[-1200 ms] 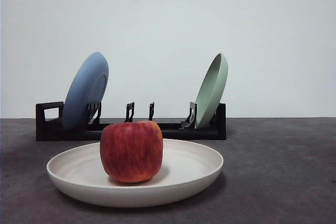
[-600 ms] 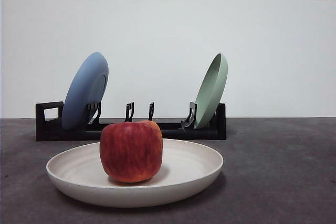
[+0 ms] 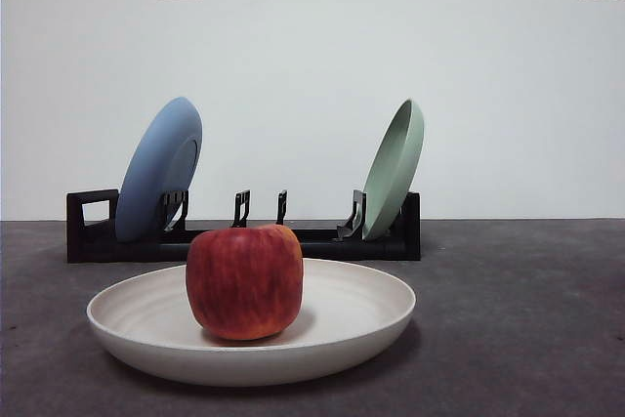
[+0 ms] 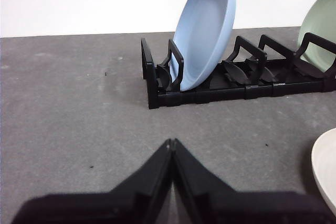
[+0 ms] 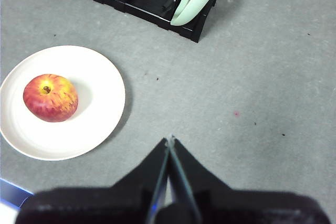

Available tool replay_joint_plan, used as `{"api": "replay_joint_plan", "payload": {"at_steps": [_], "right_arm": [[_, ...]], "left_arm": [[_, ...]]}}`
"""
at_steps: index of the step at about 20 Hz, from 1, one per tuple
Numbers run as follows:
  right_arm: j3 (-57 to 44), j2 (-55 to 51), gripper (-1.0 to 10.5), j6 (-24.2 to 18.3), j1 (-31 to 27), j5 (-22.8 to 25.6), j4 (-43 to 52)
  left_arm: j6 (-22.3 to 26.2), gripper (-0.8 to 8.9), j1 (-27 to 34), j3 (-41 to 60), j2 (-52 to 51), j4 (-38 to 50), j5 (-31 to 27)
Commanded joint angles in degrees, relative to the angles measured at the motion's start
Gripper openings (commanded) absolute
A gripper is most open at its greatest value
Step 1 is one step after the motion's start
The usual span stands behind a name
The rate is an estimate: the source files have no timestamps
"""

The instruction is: Take the yellow plate from the plate rack,put the plate on the table,take the apple from the table,put the apple in the plate

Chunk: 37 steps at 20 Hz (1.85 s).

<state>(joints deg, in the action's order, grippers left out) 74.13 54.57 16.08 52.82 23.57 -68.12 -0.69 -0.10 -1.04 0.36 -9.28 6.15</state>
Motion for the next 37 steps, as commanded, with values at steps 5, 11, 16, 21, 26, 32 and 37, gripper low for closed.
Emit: {"api": "replay_joint_plan", "payload": {"at_steps": [5,11,16,21,26,32,37], "right_arm": [[-0.02,0.02,0.0,0.28,0.02,0.07,0.13],[-0.02,0.02,0.0,0.28,0.02,0.07,0.13],[-2.25,-3.89,0.0,-11.67,-7.52,5.92,4.04],[-31.1,-22.73,0.0,-14.34,-32.72,-11.89,39.34],[-59.19,-40.96,0.0,-16.02,-47.47,-16.26,63.25],[-69.94,-50.86,0.0,-16.28,-50.99,-24.02,63.8],[-73.33,-54.14,0.0,-16.11,-50.95,-24.02,61.92]], "left_arm": [[-0.17,-0.01,0.2,0.59,1.7,0.28,-0.11],[-0.17,-0.01,0.2,0.59,3.58,0.28,-0.11],[-0.17,-0.01,0.2,0.59,4.26,0.31,-0.13],[-0.17,-0.01,0.2,0.59,4.31,0.31,-0.13],[-0.17,-0.01,0.2,0.59,4.31,0.31,-0.13],[-0.17,-0.01,0.2,0.59,4.31,0.33,-0.11],[-0.17,-0.01,0.2,0.59,4.31,0.31,-0.11]]}}
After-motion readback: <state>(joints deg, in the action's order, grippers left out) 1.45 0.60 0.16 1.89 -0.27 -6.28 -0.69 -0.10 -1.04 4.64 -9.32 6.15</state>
